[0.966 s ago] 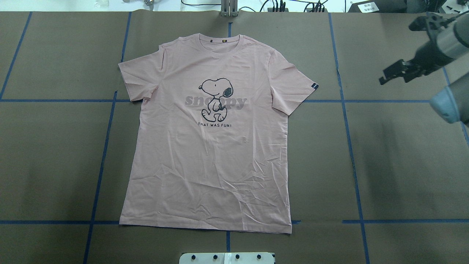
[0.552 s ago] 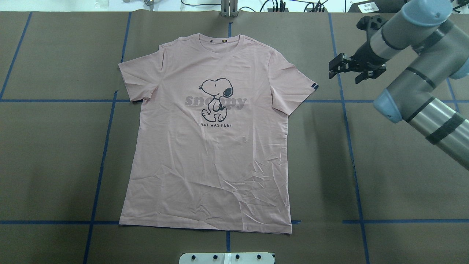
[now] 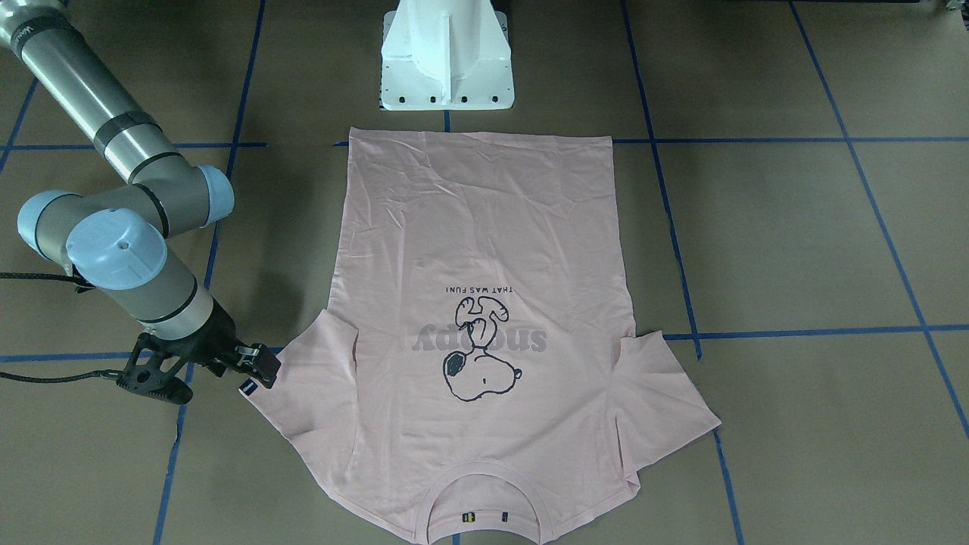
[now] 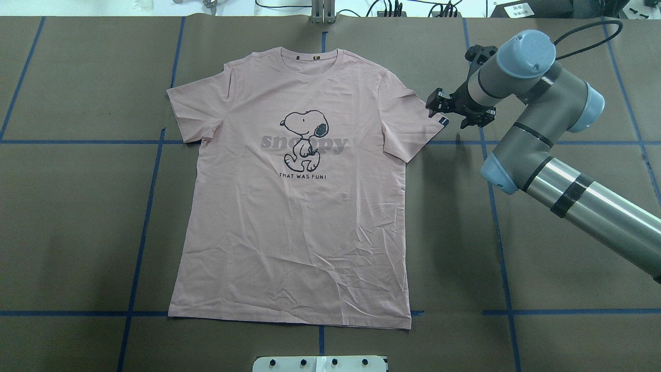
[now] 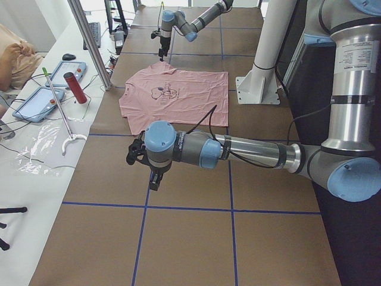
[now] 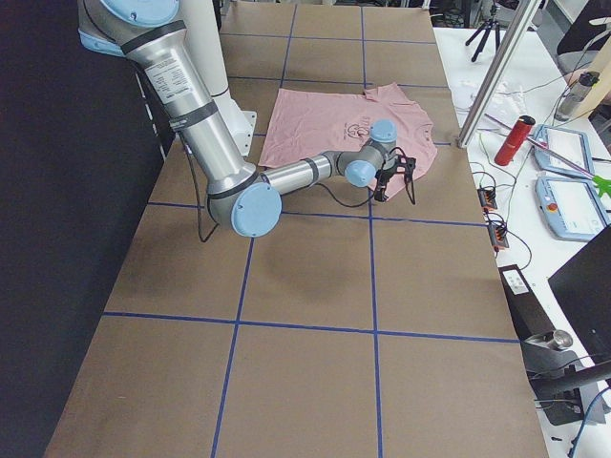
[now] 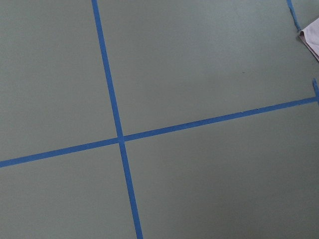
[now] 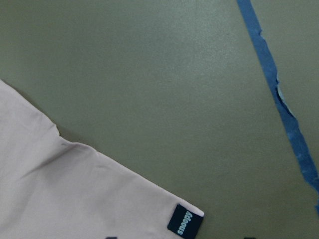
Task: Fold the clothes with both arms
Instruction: 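Move the right gripper to the sleeve nearest it and grasp it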
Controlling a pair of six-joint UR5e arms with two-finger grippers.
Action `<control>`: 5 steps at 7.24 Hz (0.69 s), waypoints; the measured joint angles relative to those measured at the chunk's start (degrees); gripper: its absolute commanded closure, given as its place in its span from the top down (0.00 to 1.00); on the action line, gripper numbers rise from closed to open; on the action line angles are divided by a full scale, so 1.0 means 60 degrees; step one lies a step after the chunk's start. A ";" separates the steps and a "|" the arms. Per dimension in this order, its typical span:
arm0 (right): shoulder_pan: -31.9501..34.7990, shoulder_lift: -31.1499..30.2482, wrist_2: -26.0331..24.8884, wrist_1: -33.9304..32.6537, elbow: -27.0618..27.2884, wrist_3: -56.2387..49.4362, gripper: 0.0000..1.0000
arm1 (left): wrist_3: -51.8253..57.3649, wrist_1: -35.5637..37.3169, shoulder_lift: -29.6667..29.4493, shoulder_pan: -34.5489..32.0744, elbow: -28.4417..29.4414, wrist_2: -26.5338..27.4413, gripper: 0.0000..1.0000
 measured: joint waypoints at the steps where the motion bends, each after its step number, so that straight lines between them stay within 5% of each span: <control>1: -0.0070 0.0068 -0.0191 0.0013 -0.0100 0.0054 0.69 | -0.0003 -0.0010 0.0011 -0.0005 -0.0092 -0.0065 1.00; 2: -0.0103 0.0137 -0.0416 0.0008 -0.0168 0.0073 0.60 | -0.0002 -0.0019 0.0023 -0.0006 -0.0158 -0.0092 1.00; 3: -0.0113 0.0185 -0.0575 0.0007 -0.0214 0.0080 0.35 | 0.0004 -0.0026 0.0030 -0.0011 -0.0194 -0.0101 1.00; 5: -0.0198 0.0208 -0.0766 0.0024 -0.0256 0.0082 0.27 | 0.0018 -0.0028 0.0047 -0.0019 -0.0285 -0.0105 1.00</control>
